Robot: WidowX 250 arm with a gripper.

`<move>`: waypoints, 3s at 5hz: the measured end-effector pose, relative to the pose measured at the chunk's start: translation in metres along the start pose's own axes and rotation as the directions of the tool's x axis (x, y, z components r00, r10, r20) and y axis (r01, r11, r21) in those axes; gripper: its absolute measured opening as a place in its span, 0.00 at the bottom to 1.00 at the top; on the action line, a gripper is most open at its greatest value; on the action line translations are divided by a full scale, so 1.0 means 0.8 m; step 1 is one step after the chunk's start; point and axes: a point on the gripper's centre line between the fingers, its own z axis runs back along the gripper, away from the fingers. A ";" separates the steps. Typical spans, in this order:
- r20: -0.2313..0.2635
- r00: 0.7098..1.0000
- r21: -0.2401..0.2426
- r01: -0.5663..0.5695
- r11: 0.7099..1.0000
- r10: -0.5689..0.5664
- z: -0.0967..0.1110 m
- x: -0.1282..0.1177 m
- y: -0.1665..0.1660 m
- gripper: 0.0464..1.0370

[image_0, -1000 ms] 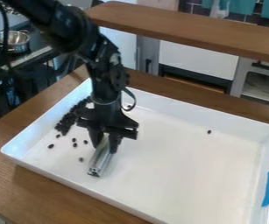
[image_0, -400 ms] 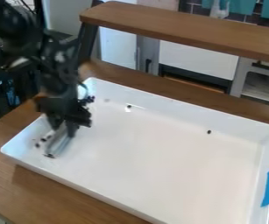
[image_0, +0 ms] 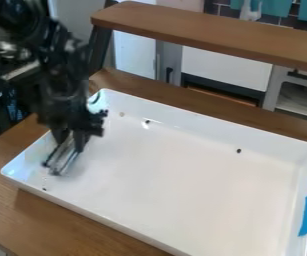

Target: Sweep into pile

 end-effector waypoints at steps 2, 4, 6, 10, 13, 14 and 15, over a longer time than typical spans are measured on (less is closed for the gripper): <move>-0.012 1.000 -0.163 -0.029 0.986 0.027 0.068 0.028 -0.114 0.32; 0.093 0.991 -0.198 0.116 0.973 -0.099 0.081 0.002 -0.236 0.32; 0.105 0.986 -0.139 0.140 0.980 -0.126 0.042 0.003 -0.308 0.32; 0.079 0.992 -0.100 0.105 0.989 -0.097 -0.003 0.030 -0.304 0.32; 0.019 0.994 -0.081 0.113 0.990 -0.112 -0.016 0.053 -0.231 0.32; 0.020 0.998 -0.057 0.061 0.996 -0.060 -0.024 0.076 -0.177 0.32; 0.034 0.999 -0.043 0.031 0.999 -0.029 -0.031 0.090 -0.138 0.32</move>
